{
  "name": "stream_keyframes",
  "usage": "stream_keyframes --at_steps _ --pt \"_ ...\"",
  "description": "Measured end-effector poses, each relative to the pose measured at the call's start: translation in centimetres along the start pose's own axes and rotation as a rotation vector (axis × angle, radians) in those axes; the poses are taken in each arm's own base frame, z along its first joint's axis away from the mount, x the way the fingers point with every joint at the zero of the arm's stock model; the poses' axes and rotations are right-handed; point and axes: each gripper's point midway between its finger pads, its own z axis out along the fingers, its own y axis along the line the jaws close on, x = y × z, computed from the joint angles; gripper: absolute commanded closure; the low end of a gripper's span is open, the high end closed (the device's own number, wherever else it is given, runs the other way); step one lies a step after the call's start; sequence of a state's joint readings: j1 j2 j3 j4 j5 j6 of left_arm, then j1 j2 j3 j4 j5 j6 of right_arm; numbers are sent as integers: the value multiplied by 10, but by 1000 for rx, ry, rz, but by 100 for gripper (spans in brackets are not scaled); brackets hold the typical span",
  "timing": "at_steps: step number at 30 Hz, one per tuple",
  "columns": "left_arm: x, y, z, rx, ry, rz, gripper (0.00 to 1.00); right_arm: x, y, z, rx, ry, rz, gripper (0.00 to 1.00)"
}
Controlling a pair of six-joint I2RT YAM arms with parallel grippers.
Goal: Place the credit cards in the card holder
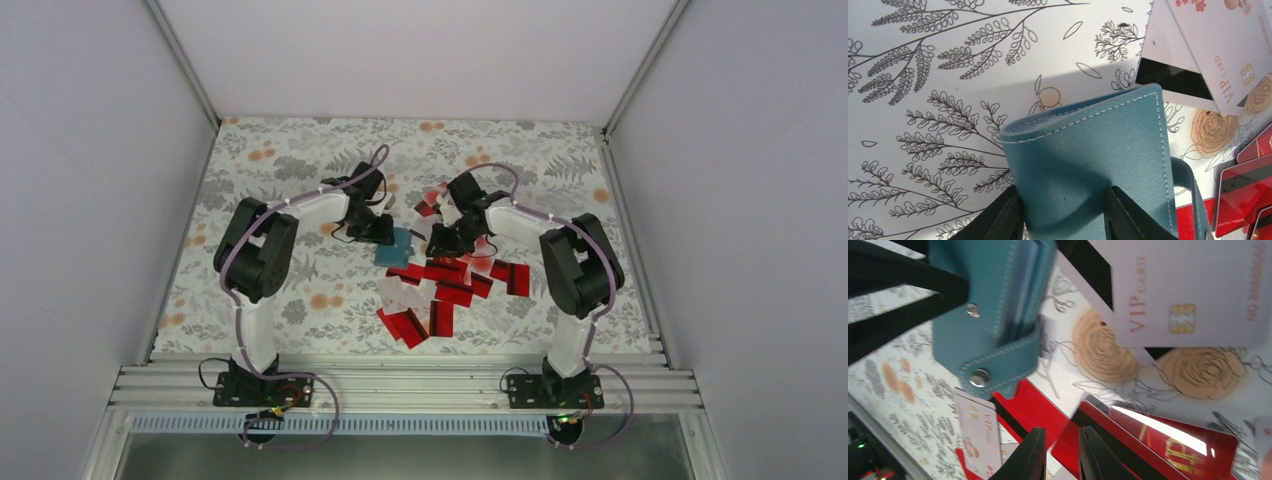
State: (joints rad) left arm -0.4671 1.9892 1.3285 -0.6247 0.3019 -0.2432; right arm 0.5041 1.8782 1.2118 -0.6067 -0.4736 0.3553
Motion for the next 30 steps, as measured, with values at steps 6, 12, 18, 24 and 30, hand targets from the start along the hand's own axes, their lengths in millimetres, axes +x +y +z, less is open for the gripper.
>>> stream_keyframes --at_steps 6,12,18,24,30 --pt "-2 -8 2 -36 -8 33 70 -7 23 -1 -132 -12 -29 82" --pt "0 -11 3 -45 -9 32 71 -8 39 8 -261 13 -39 80" --pt "0 -11 3 -45 -6 20 71 0 39 21 -318 57 -18 80" --pt "1 -12 4 -45 -6 22 71 10 32 29 -320 65 7 79" --pt "3 -19 5 -41 -1 40 63 12 28 34 -326 53 19 80"
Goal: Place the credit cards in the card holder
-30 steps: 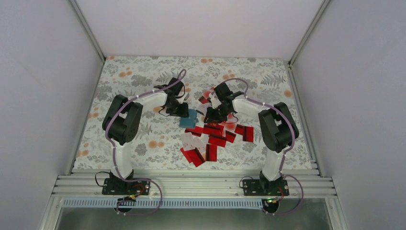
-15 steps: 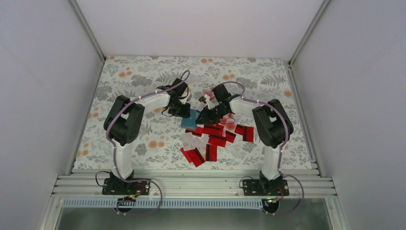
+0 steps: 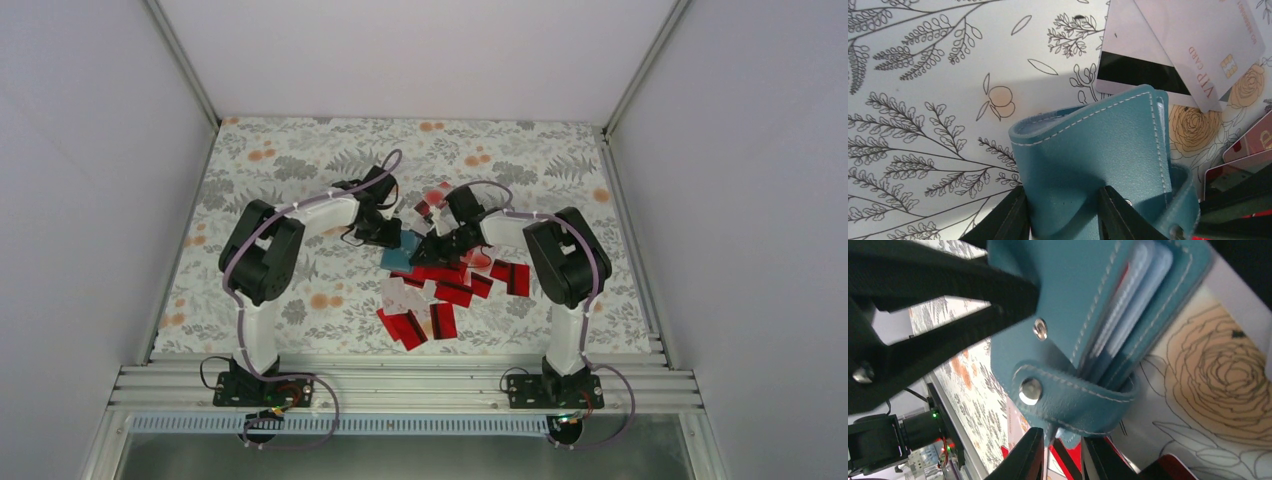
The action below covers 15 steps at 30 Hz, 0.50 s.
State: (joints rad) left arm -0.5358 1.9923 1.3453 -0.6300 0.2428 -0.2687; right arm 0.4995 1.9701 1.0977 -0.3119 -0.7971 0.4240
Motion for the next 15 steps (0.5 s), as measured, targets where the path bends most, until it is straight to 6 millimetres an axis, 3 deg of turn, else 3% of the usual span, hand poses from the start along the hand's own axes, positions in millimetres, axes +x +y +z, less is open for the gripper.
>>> stream_keyframes --at_steps 5,15 --pt "3 -6 1 -16 11 34 55 -8 4 0 -13 -29 -17 80" --pt "4 -6 1 -47 24 50 57 -9 3 3 -22 -27 -26 81"
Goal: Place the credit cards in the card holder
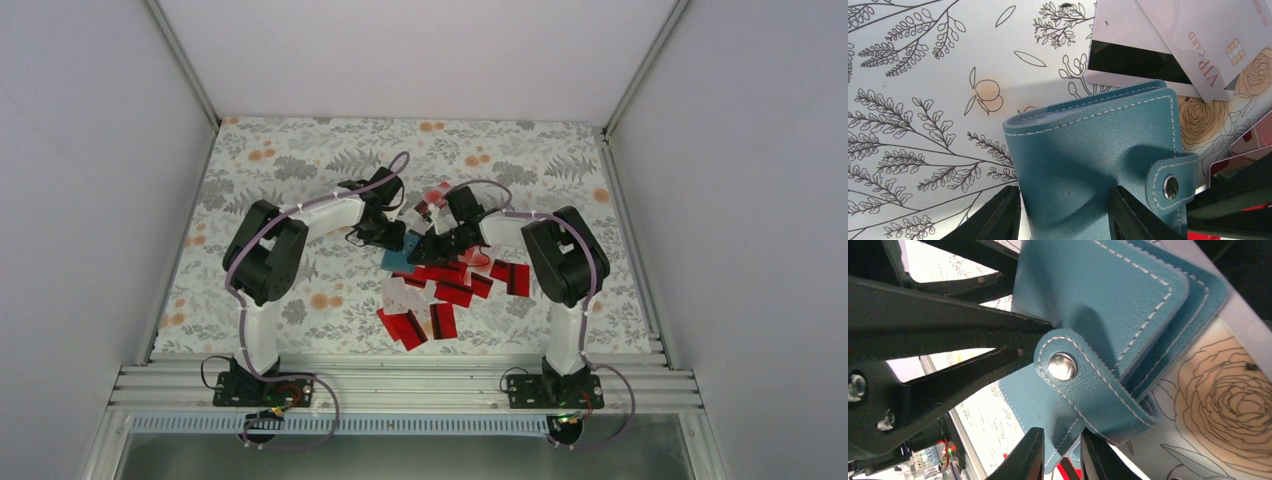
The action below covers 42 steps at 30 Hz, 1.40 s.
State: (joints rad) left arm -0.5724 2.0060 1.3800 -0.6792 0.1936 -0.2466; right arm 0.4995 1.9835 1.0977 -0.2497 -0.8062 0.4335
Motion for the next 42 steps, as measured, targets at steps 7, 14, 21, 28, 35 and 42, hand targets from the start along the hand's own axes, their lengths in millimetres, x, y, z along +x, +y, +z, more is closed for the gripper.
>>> stream_keyframes --at_steps 7,14,21,28,35,42 --pt "0 0 1 1 3 -10 59 6 11 -6 -37 10 -50 80" --pt "0 0 1 0 6 -16 59 -4 50 -44 -67 -79 -143 81" --pt "-1 -1 1 1 9 -24 62 -4 18 -53 59 -132 -26 83" --pt "-3 -4 2 17 14 -28 63 15 -16 -35 112 -77 109 83" --pt "-4 -6 2 23 22 -30 60 8 -21 -24 87 -81 131 83" --pt "-3 -7 1 21 29 -33 60 1 -17 -20 59 -81 128 83"
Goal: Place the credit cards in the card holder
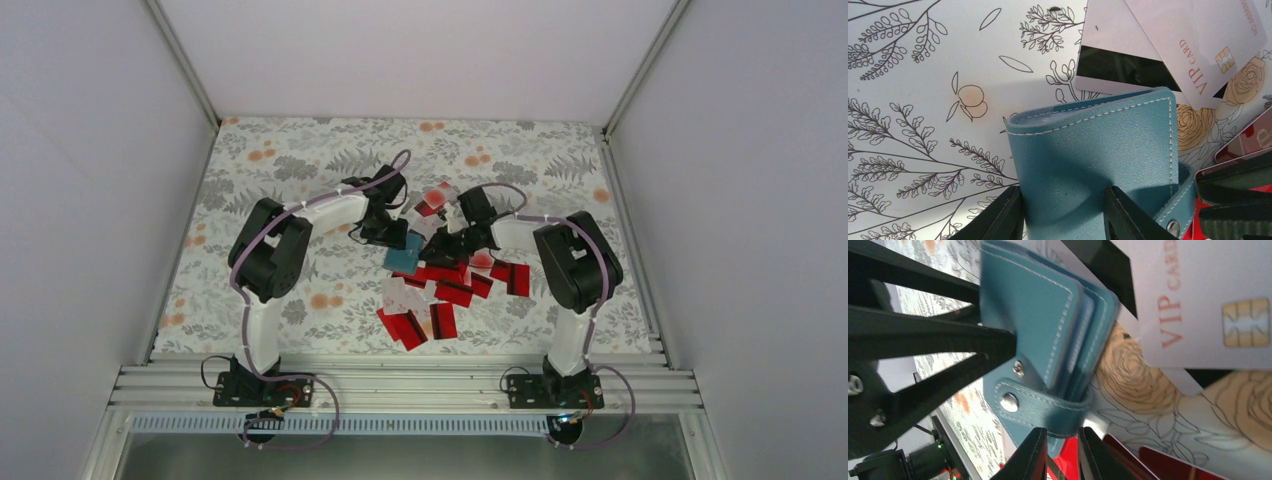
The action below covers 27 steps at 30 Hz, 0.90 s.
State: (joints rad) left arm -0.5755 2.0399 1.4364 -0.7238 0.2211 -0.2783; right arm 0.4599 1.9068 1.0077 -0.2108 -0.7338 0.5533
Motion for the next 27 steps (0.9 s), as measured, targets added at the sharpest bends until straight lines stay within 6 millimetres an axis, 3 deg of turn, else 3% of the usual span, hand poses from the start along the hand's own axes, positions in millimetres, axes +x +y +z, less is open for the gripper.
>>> stream_keyframes --at_steps 17,27 --pt "2 -4 1 15 25 -17 72 -13 16 6 -64 13 -33 83" --pt "2 -8 2 38 31 -27 72 -14 20 6 -79 12 -19 83"
